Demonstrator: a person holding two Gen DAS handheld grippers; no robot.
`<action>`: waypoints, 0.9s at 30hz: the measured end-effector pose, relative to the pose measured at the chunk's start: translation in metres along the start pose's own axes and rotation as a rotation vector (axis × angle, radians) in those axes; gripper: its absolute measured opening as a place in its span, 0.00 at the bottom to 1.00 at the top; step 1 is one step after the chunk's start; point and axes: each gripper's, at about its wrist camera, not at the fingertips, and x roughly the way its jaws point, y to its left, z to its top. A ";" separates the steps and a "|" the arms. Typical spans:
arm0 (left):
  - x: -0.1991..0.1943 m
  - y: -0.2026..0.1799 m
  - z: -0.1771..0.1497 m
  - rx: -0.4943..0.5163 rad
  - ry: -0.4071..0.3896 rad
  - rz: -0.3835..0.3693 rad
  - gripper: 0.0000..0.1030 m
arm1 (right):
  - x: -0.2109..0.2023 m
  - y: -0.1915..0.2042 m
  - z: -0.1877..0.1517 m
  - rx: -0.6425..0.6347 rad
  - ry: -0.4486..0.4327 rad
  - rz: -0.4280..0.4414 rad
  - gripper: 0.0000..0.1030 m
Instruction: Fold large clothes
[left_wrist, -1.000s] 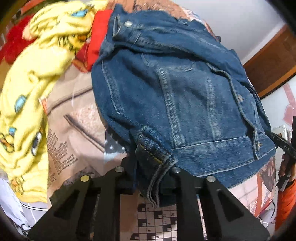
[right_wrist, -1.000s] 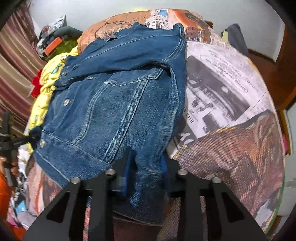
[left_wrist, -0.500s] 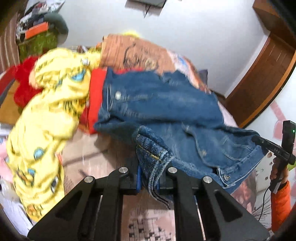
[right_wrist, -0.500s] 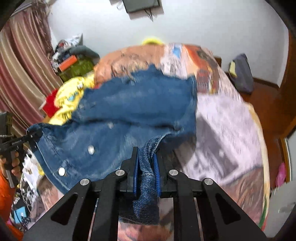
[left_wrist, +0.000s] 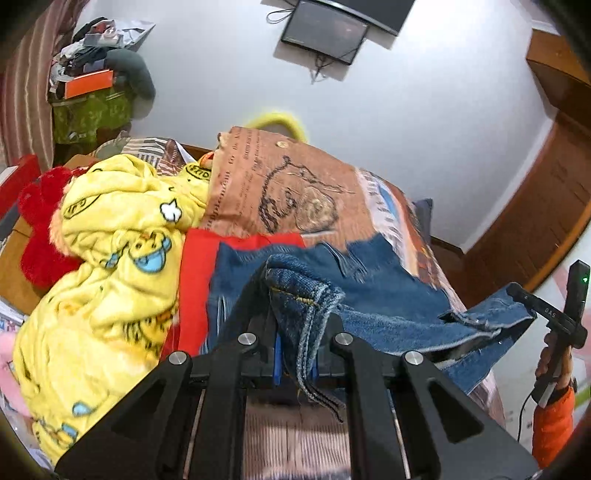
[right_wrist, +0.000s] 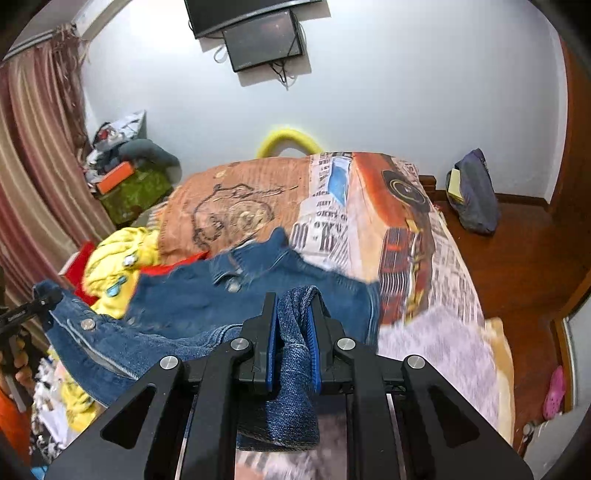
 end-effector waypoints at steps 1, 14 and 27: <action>0.011 0.000 0.006 0.002 -0.003 0.014 0.10 | 0.009 -0.001 0.005 -0.002 0.007 -0.007 0.12; 0.172 0.035 0.012 -0.013 0.157 0.145 0.11 | 0.150 -0.033 0.014 0.024 0.182 -0.072 0.13; 0.174 0.023 -0.007 0.186 0.241 0.236 0.37 | 0.120 -0.022 -0.007 -0.202 0.145 -0.222 0.52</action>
